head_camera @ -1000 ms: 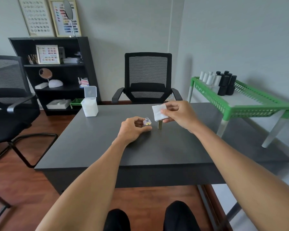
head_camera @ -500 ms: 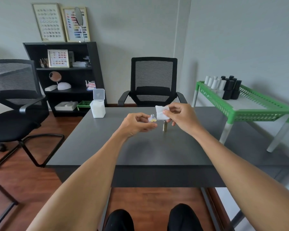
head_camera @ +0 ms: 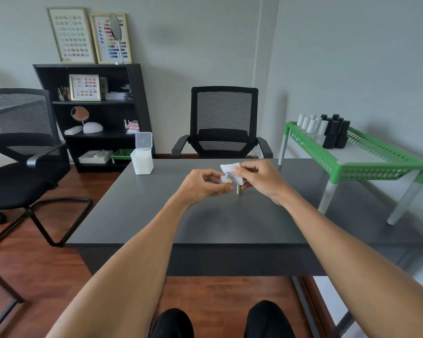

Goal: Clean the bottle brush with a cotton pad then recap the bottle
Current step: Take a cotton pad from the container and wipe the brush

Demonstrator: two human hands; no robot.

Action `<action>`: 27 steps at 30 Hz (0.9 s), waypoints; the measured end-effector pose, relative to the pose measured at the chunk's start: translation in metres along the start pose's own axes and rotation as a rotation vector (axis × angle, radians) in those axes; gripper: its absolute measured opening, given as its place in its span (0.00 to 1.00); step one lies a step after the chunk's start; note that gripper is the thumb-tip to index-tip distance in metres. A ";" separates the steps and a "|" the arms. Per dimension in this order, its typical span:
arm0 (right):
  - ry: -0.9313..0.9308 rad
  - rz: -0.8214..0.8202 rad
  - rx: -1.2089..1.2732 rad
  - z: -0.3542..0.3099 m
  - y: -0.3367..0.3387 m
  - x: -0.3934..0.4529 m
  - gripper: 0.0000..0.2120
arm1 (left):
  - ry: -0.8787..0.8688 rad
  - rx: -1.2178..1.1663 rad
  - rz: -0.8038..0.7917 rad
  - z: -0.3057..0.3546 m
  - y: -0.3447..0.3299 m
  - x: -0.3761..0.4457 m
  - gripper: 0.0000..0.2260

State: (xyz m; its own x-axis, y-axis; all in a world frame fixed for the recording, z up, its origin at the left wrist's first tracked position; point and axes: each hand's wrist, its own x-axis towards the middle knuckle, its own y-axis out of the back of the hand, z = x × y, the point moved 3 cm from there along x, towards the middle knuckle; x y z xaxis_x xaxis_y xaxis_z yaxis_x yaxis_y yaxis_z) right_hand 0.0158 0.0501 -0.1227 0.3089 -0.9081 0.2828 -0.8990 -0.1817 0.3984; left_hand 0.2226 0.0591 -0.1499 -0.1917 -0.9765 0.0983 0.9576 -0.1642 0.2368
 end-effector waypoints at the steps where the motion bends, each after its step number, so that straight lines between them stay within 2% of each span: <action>1: -0.007 -0.014 0.016 0.000 -0.001 0.000 0.12 | 0.000 0.002 -0.001 0.000 0.000 0.000 0.20; 7: -0.051 -0.062 0.075 -0.001 -0.004 -0.001 0.19 | 0.011 0.010 0.002 -0.001 0.000 0.001 0.18; 14: -0.085 -0.087 0.132 -0.001 -0.003 -0.001 0.16 | 0.009 0.018 0.010 -0.003 0.001 0.000 0.15; 19: -0.215 -0.074 0.310 0.002 -0.006 0.002 0.16 | 0.016 0.015 0.010 -0.003 0.002 -0.002 0.16; 24: -0.120 -0.187 0.176 0.002 -0.005 -0.002 0.14 | -0.003 0.032 0.006 0.001 0.003 -0.004 0.13; 27: -0.114 -0.204 0.146 0.000 -0.004 -0.002 0.09 | -0.009 0.048 0.002 0.001 0.005 -0.004 0.12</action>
State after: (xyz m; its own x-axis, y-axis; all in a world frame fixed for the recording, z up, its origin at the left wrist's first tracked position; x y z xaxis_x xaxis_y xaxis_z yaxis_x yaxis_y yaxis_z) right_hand 0.0184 0.0521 -0.1248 0.4589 -0.8821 0.1061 -0.8594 -0.4104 0.3050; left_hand 0.2276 0.0621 -0.1484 -0.1918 -0.9755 0.1078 0.9465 -0.1548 0.2830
